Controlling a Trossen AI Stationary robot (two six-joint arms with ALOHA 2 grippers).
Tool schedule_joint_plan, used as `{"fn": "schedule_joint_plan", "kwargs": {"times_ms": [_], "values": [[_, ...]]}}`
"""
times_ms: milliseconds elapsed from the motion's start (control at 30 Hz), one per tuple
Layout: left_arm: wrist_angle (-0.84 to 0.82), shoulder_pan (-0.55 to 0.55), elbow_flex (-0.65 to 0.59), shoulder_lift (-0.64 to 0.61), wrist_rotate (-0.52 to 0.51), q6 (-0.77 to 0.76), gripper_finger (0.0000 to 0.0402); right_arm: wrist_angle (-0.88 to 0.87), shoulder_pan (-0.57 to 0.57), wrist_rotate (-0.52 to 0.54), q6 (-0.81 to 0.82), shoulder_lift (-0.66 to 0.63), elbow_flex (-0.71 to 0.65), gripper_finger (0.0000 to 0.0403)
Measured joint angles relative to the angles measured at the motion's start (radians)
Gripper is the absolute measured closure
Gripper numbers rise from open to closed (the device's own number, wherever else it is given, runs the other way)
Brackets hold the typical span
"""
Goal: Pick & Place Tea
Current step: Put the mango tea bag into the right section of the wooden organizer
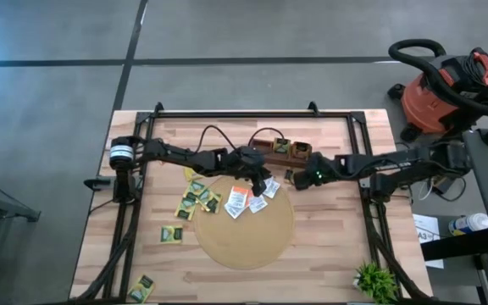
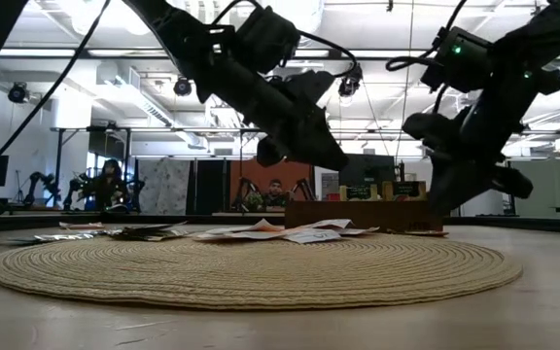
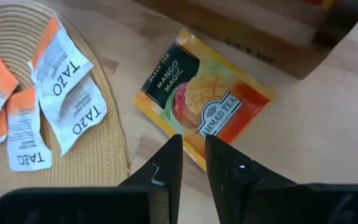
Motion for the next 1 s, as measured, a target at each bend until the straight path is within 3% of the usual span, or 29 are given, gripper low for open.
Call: {"fn": "schedule_joint_plan", "kwargs": {"times_ms": [200, 500, 767, 1000], "values": [[0.001, 0.0, 0.0, 0.001, 0.0, -0.005, 0.0335, 0.009, 0.041, 0.102, 0.078, 0.069, -0.004, 0.0337], [0.009, -0.001, -0.003, 0.001, 0.001, -0.029, 0.0335, 0.1, 0.064, 0.047, 0.083, 0.191, 0.01, 0.0339], [0.003, -0.001, -0.009, 0.017, 0.006, -0.193, 0.0335, 0.105, 0.095, 0.039, 0.135, 0.195, 0.011, 0.034], [0.087, -0.001, -0.003, 0.124, 0.073, -0.398, 0.0335, 0.14, 0.096, 0.028, 0.145, 0.196, 0.009, 0.0339]]}}
